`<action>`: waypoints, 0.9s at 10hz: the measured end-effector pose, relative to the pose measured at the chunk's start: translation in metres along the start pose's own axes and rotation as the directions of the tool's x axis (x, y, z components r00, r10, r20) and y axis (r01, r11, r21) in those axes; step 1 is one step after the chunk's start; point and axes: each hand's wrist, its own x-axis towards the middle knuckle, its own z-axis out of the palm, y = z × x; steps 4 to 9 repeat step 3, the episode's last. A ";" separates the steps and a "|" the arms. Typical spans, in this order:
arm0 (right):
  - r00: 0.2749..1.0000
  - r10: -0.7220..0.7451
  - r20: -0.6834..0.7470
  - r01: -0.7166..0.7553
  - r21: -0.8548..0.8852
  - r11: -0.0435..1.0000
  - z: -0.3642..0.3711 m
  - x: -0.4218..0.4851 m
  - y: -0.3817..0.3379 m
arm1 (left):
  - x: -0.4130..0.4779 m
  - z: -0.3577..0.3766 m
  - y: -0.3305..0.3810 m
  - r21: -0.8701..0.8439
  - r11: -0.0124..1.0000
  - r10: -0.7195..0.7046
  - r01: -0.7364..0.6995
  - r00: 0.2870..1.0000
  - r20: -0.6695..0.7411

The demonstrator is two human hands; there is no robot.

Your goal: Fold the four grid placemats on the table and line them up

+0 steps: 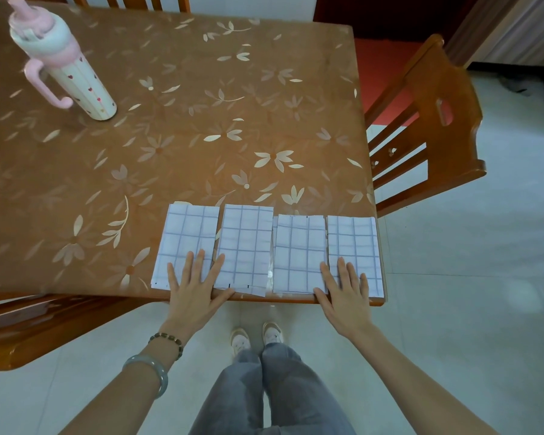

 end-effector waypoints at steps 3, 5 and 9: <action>0.993 -0.069 0.094 0.066 0.028 0.997 -0.042 0.017 0.002 | 0.004 -0.005 0.006 -0.093 0.995 -0.045 0.040 0.998 -0.051; 0.993 -0.069 0.094 0.066 0.028 0.997 -0.042 0.017 0.002 | 0.004 -0.005 0.006 -0.093 0.995 -0.045 0.040 0.998 -0.051; 0.993 -0.069 0.094 0.066 0.028 0.997 -0.042 0.017 0.002 | 0.004 -0.005 0.006 -0.093 0.995 -0.045 0.040 0.998 -0.051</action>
